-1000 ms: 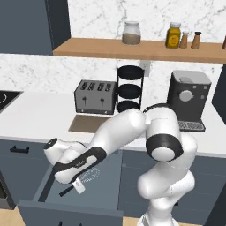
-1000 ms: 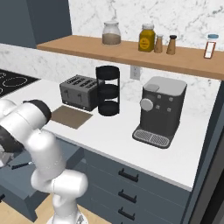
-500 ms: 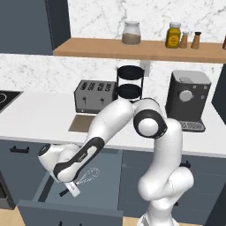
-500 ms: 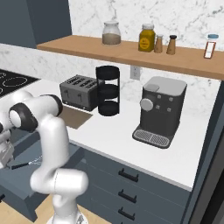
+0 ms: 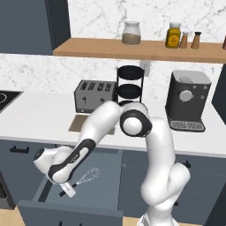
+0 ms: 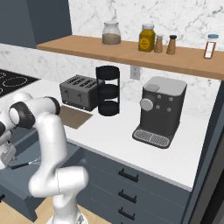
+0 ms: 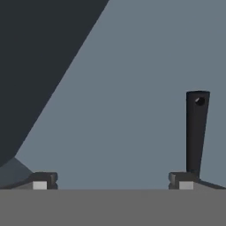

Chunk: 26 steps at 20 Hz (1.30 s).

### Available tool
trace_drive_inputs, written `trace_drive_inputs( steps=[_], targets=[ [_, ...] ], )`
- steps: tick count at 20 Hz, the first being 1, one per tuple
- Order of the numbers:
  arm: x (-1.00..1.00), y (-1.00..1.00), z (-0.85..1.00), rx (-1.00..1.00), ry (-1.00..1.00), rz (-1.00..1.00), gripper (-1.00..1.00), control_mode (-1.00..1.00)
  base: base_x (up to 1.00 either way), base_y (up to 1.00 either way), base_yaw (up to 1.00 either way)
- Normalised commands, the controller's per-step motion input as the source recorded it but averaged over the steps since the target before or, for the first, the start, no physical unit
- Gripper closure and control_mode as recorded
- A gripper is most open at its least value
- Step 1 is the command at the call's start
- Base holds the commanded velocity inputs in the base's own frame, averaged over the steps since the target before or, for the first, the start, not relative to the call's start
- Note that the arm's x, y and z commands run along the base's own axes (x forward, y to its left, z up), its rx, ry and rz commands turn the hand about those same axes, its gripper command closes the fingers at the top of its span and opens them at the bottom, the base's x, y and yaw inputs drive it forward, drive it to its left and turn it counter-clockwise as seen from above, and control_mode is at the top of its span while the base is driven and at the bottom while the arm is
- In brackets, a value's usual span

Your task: Pick the whisk from the drawer and place it on the counter.

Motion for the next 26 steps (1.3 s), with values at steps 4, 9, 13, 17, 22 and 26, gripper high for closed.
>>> trace_drive_inputs(
  steps=[4,9,13,17,22,26],
  targets=[
    [0.29,0.0,-0.41,0.0,0.0,0.0,-1.0,-1.0,0.0,0.0,0.0],
    [0.36,0.0,-0.32,0.0,0.0,0.0,-1.0,-1.0,0.0,0.0,0.0],
    [0.29,0.0,-0.34,0.0,0.0,0.01,-1.0,-1.0,0.0,0.0,0.0],
    [0.18,0.0,-0.41,0.0,0.0,0.02,-1.0,-1.0,0.0,0.0,0.0],
    [0.2,0.0,-0.42,0.0,0.0,0.01,-1.0,-1.0,0.0,0.0,0.0],
    [0.15,-0.04,-0.46,0.0,0.0,0.0,1.0,-1.0,0.0,0.0,0.0]
  ],
)
